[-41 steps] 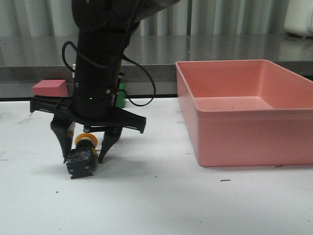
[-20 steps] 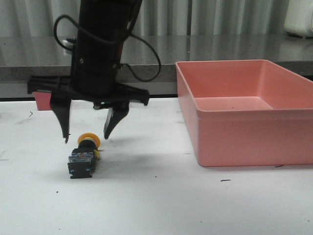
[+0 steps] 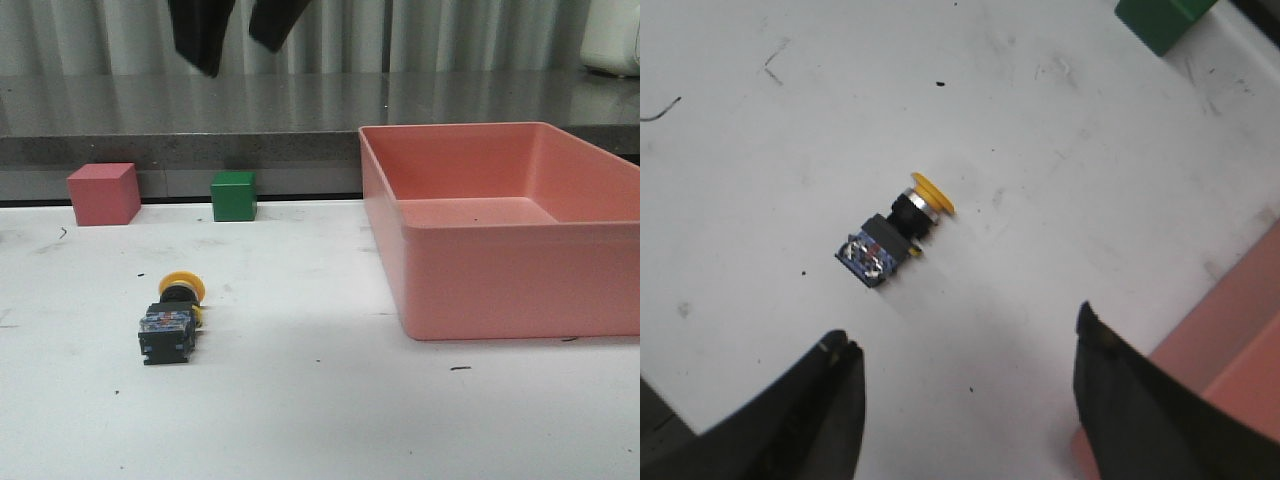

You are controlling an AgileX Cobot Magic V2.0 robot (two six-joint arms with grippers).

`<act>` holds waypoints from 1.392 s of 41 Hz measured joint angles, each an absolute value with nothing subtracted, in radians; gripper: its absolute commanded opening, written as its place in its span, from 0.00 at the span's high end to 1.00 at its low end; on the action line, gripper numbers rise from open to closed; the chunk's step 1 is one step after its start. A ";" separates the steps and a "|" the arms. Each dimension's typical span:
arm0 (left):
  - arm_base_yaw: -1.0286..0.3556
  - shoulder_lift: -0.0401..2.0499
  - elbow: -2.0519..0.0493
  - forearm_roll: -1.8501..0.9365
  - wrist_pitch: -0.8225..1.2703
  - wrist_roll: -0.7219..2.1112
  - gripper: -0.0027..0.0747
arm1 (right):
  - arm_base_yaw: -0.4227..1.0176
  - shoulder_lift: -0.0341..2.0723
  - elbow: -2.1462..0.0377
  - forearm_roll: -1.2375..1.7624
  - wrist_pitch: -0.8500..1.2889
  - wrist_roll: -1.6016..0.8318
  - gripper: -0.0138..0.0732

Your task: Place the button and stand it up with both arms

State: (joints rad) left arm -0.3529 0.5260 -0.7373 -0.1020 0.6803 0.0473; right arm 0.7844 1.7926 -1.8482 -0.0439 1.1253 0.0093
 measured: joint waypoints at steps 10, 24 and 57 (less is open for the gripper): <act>-0.353 0.526 -0.737 -0.102 0.680 0.047 0.30 | 0.784 1.510 -1.565 -0.046 1.050 -0.021 0.29; -0.353 0.526 -0.737 -0.102 0.680 0.047 0.30 | 0.784 1.161 -1.279 -0.033 0.988 -0.023 0.29; -0.353 0.529 -0.743 -0.090 0.620 0.045 0.30 | 0.784 0.653 -0.889 -0.026 0.889 -0.023 0.29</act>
State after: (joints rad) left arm -0.3529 0.5286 -0.7431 -0.0900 0.6200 0.0454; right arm 0.7844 0.6533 -0.8890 -0.0263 0.8889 -0.0235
